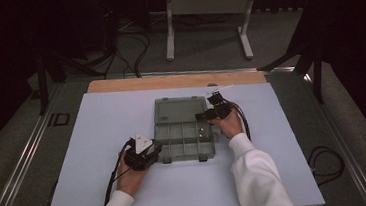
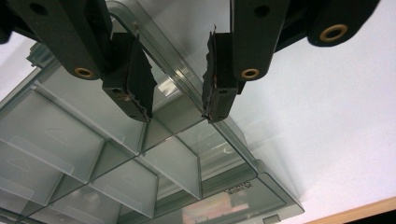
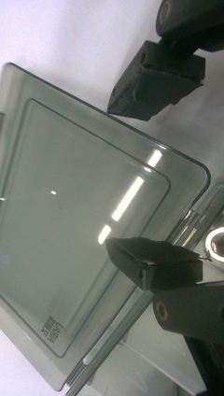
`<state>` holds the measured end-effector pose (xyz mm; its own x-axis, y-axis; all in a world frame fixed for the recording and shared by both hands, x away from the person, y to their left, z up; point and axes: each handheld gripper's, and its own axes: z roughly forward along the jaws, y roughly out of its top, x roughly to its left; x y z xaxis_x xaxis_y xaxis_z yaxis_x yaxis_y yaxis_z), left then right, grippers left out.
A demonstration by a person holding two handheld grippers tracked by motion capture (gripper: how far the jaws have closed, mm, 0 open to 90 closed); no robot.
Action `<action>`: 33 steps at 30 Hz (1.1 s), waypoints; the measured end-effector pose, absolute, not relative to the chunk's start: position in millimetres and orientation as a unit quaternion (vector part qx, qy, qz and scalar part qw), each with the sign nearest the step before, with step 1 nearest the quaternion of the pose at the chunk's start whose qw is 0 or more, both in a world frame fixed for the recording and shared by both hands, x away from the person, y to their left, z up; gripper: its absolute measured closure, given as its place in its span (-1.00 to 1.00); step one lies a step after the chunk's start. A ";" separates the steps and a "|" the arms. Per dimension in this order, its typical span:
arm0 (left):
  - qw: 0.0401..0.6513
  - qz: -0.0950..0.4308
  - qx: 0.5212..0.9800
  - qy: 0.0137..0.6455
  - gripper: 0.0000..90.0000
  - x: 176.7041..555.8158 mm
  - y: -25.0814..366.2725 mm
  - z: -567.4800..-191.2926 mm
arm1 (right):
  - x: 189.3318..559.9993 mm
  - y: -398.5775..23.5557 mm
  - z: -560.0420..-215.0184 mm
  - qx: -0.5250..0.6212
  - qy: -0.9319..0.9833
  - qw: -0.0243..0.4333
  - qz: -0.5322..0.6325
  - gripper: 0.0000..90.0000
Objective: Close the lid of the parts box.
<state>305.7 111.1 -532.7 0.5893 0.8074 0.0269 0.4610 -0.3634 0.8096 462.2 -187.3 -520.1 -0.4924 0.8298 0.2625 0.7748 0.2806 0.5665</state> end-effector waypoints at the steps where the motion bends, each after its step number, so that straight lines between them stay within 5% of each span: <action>1: 0.399 0.217 0.797 0.398 0.41 305.6 111.0 -532.7 | 463.3 -189.2 -521.7 0.508 0.794 0.031 0.332 -0.33; 13: 0.397 0.220 0.797 0.399 0.43 305.7 110.5 -532.8 | 467.8 -194.2 -526.7 0.534 0.770 -0.032 0.349 -0.29; 22: 0.399 0.222 0.795 0.400 0.49 306.5 110.9 -531.8 | 466.9 -195.8 -524.3 0.521 0.781 -0.014 0.345 -0.05; 33: 0.396 0.222 0.797 0.398 0.50 307.0 110.8 -531.2 | 464.6 -201.6 -516.4 0.506 0.776 0.013 0.376 0.00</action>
<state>307.0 110.8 -531.2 0.5846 0.8104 0.0390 0.4578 -0.3692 0.8088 464.6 -201.6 -516.4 -0.4877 0.7954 0.3600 0.7758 0.2057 0.5965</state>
